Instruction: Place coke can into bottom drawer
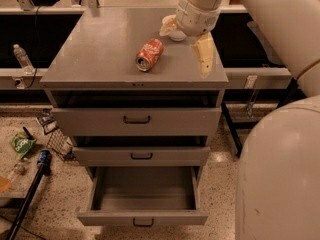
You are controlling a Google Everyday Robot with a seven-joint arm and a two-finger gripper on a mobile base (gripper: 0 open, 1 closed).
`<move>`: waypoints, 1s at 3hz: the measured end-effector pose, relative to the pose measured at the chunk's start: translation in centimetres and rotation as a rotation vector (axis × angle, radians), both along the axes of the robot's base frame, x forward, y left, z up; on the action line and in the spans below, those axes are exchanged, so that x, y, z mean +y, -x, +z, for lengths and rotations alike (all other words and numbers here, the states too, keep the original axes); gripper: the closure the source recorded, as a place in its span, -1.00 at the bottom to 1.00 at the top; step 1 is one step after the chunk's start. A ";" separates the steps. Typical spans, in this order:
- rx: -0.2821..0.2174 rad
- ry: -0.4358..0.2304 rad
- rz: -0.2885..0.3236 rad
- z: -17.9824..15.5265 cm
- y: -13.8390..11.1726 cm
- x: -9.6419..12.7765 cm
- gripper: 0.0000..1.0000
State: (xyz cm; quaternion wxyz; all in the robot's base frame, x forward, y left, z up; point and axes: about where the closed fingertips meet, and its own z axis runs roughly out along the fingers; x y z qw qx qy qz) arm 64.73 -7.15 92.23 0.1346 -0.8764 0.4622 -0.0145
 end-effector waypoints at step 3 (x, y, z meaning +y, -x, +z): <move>-0.279 0.108 0.381 0.6 -4.5 6.0 -1.00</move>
Offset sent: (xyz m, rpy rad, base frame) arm 0.0442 0.0613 0.0153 -0.1534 -0.3135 0.3893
